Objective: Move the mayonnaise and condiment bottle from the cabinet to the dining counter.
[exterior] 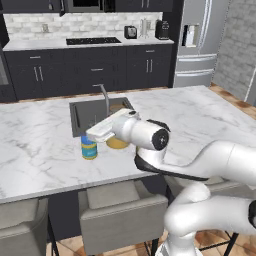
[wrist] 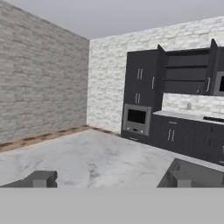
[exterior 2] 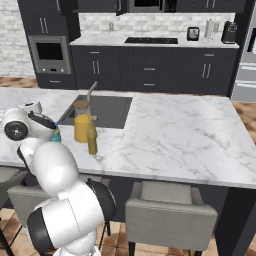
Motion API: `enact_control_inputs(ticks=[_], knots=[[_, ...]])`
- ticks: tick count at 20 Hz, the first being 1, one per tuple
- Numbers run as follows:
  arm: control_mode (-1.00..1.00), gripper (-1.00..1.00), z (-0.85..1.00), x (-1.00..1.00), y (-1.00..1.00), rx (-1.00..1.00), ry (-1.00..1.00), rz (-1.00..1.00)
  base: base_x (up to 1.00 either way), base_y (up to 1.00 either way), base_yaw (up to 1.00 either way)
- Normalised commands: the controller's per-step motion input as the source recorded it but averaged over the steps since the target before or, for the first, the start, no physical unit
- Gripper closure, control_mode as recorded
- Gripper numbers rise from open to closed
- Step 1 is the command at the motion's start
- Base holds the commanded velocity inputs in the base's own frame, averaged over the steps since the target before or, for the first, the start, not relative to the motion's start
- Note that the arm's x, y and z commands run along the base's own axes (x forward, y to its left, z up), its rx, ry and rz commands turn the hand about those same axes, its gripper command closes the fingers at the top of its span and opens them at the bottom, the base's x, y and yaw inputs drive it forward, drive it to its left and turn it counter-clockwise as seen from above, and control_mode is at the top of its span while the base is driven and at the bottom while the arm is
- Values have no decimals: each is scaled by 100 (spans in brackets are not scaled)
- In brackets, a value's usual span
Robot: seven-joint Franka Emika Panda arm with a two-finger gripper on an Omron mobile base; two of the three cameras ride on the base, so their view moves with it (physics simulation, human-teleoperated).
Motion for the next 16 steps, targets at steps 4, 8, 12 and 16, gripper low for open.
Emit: enact_control_inputs(ticks=[4, 8, 12, 16], knots=[[-100, -100, 100, -42, 6, -2, 0, -7, 0, 0, 0], [-100, -100, 100, -31, 1, -5, 4, -8, 0, 0, 0], [-100, -100, 71, -52, -4, -11, 13, -15, 0, 0, 0], [-100, -100, 2, -87, -27, -12, 12, -20, 0, 0, 0]])
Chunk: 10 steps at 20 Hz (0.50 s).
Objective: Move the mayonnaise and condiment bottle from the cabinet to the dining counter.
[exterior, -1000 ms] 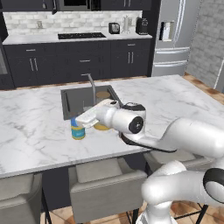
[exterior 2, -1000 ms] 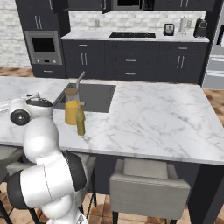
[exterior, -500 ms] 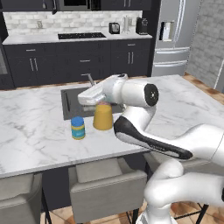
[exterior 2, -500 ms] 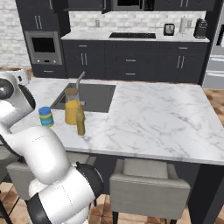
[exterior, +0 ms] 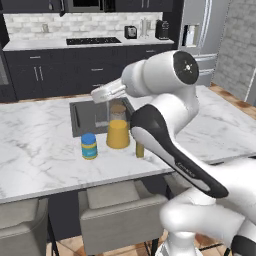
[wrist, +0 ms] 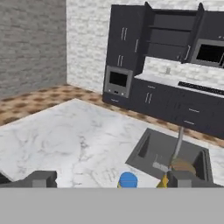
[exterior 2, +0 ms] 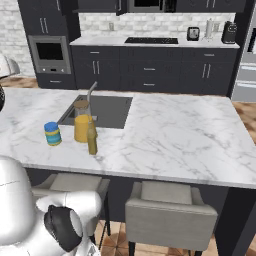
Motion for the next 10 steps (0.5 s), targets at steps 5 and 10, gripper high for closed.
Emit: enact_control_inputs(ticks=[5, 10], knots=[[-100, -100, -35, -98, -51, -4, 2, -18, 0, 0, 0], [-100, -100, -46, -84, -80, 0, 0, -18, 0, 0, 0]])
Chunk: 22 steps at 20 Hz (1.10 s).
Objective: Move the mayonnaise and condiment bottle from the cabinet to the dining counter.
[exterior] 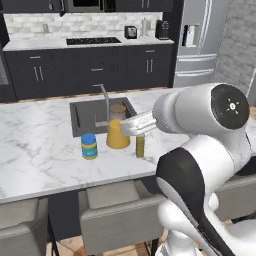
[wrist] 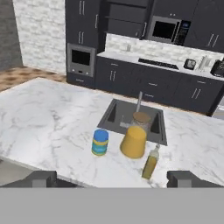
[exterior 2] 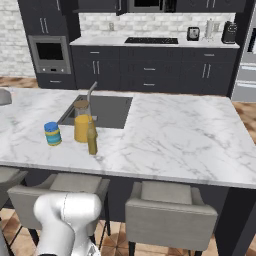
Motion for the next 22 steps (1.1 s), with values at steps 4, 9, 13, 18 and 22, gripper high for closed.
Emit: enact_control_inputs(ticks=[4, 9, 13, 18, 22], knots=[[-100, -100, -26, -81, -99, 2, 0, -18, 0, 0, 0], [-100, -100, -9, -54, -76, 5, 1, -11, 0, 0, 0], [-100, -100, -1, -18, -51, 4, 17, -7, 0, 0, 0], [-100, -100, 0, 0, -24, 2, 25, -8, 0, 0, 0], [-100, -100, 0, -3, -13, 1, 11, -5, 0, 0, 0]])
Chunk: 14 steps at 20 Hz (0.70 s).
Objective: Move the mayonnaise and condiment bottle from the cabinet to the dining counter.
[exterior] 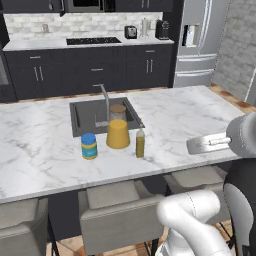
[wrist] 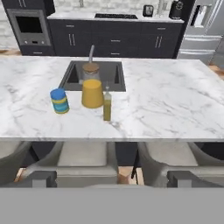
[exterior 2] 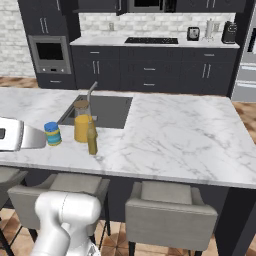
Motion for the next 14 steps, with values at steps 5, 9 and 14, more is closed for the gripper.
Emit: enact_control_inputs(ticks=[5, 9, 14], knots=[[100, -100, 0, -17, 0, 0, 0, -1, -59, 2, 0], [100, -100, 0, 0, 0, 0, 0, 0, -100, 62, 0], [100, -100, 0, 0, 0, 0, 0, 0, -53, 100, 0]])
